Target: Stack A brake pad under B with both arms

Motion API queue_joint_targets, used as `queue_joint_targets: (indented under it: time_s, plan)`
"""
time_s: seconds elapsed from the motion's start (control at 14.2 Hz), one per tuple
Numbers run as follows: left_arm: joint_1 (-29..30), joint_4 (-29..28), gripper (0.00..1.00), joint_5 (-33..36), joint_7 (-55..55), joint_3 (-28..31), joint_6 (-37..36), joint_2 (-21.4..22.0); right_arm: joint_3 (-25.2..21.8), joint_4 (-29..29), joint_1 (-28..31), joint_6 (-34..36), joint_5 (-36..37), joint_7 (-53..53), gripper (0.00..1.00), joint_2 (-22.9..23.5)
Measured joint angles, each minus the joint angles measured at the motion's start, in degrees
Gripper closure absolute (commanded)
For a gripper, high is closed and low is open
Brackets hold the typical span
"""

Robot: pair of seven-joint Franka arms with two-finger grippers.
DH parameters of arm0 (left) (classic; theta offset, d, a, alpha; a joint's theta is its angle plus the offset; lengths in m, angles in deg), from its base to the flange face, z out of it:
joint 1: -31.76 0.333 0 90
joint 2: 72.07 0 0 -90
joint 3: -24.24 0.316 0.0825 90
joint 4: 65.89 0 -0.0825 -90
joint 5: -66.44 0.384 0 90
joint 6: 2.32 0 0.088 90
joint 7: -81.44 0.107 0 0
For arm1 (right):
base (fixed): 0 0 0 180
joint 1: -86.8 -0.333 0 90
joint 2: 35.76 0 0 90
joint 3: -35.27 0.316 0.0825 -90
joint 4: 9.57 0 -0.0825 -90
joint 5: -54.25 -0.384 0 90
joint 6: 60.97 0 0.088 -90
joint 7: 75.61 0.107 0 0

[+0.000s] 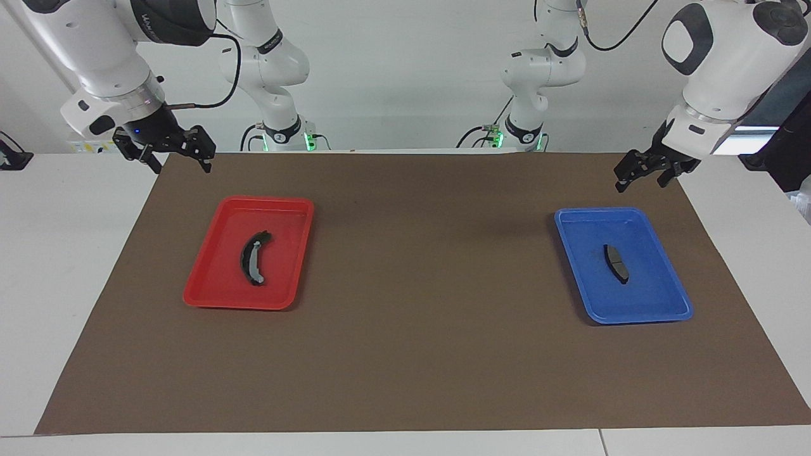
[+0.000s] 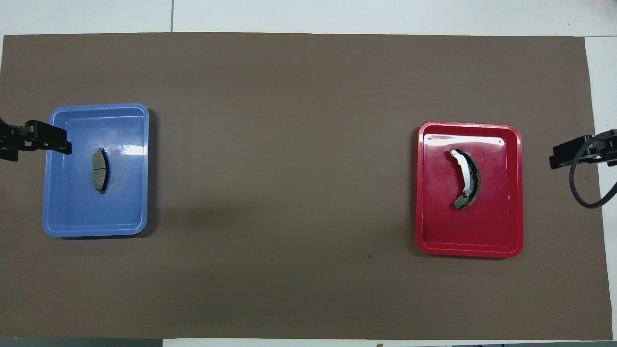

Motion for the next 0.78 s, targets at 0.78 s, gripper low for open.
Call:
queue_joint_targets:
  time_s: [0.78]
  plan:
    - [2.6,-11.2,0.01,0.0,7.7,0.6,18.3,-0.9,0.3,26.8,-2.8,-37.5,-2.0,0.2,0.01,4.1]
